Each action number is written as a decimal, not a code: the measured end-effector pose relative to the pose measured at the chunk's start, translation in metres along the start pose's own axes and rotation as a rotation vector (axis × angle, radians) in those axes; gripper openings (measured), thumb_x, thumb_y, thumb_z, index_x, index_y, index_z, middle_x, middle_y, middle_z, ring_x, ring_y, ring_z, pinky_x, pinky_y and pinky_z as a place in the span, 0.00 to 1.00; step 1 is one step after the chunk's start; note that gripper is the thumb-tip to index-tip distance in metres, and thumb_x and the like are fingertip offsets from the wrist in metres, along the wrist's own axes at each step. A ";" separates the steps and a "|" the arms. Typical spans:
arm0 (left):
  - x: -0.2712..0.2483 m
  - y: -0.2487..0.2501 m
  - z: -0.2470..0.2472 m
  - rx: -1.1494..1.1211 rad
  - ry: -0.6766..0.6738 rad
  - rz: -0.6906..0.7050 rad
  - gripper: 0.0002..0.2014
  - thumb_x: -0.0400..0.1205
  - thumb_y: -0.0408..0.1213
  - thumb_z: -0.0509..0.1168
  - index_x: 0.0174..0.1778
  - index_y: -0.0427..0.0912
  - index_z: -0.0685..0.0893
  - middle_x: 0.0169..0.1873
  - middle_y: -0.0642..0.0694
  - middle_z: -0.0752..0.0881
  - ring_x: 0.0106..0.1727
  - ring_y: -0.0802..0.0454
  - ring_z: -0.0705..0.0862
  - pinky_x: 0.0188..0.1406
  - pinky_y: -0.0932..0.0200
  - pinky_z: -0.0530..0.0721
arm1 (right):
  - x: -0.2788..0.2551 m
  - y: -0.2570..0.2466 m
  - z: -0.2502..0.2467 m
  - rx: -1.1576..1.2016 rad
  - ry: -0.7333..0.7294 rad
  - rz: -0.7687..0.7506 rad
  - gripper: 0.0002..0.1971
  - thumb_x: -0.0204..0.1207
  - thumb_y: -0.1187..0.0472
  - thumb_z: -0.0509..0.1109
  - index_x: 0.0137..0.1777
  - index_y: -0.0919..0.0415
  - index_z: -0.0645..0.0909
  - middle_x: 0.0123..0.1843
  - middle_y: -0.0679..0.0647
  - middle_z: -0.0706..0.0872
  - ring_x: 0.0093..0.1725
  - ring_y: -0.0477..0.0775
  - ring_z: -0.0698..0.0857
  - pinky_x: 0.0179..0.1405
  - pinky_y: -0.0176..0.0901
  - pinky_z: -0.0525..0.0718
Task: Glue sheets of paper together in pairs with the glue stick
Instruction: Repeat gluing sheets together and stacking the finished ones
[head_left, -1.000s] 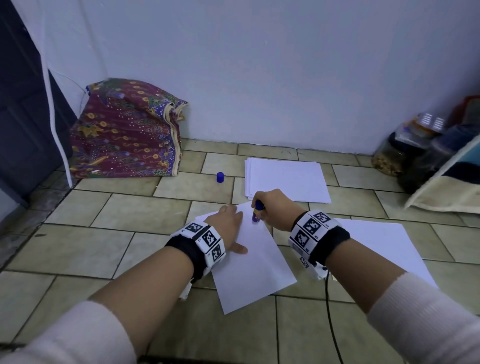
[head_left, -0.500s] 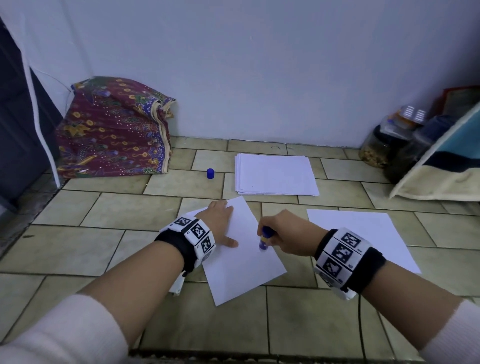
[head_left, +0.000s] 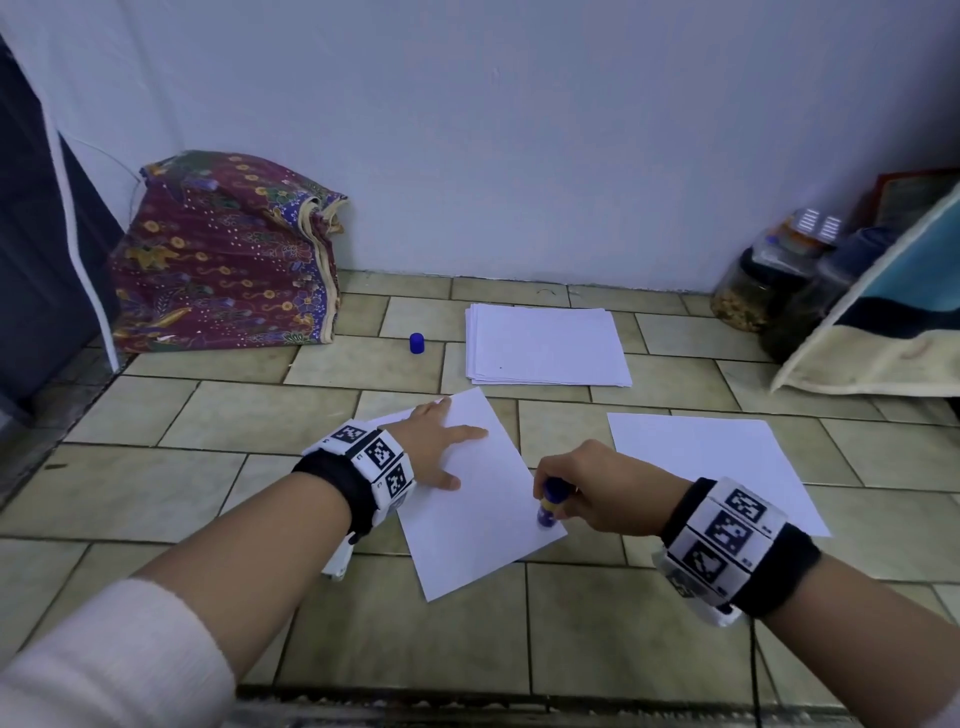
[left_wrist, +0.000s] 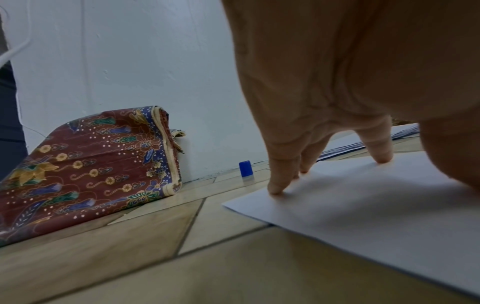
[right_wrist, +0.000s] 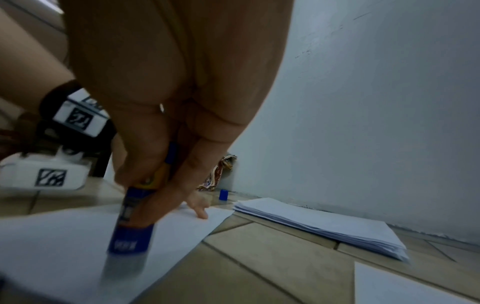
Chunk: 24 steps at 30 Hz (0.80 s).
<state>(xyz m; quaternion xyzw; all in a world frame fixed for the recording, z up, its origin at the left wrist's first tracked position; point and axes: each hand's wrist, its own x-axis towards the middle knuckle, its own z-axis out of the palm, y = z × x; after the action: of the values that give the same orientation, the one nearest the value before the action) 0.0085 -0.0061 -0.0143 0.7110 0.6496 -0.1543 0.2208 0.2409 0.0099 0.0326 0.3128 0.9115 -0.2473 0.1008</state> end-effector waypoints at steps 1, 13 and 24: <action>0.000 0.000 0.000 0.000 0.003 -0.008 0.38 0.81 0.53 0.66 0.83 0.64 0.50 0.83 0.39 0.37 0.84 0.41 0.41 0.80 0.41 0.58 | 0.001 0.000 -0.004 0.017 -0.001 0.007 0.11 0.78 0.69 0.66 0.59 0.62 0.80 0.48 0.50 0.88 0.38 0.38 0.79 0.35 0.18 0.73; -0.009 0.019 0.005 0.220 0.115 0.297 0.29 0.85 0.39 0.58 0.82 0.59 0.58 0.83 0.49 0.51 0.81 0.47 0.56 0.61 0.53 0.77 | 0.042 0.026 -0.028 0.326 0.454 0.181 0.05 0.76 0.67 0.70 0.49 0.59 0.79 0.37 0.52 0.85 0.33 0.43 0.86 0.38 0.31 0.82; -0.004 0.015 0.000 0.087 0.118 0.016 0.35 0.83 0.53 0.62 0.81 0.38 0.59 0.81 0.46 0.56 0.77 0.44 0.62 0.68 0.45 0.75 | 0.082 0.027 -0.017 0.366 0.551 0.290 0.08 0.75 0.65 0.71 0.53 0.61 0.81 0.45 0.57 0.85 0.48 0.58 0.86 0.51 0.46 0.85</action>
<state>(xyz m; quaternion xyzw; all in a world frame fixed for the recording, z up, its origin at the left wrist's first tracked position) 0.0233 -0.0102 -0.0102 0.7329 0.6485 -0.1385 0.1520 0.1927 0.0796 0.0086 0.5065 0.7914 -0.2957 -0.1725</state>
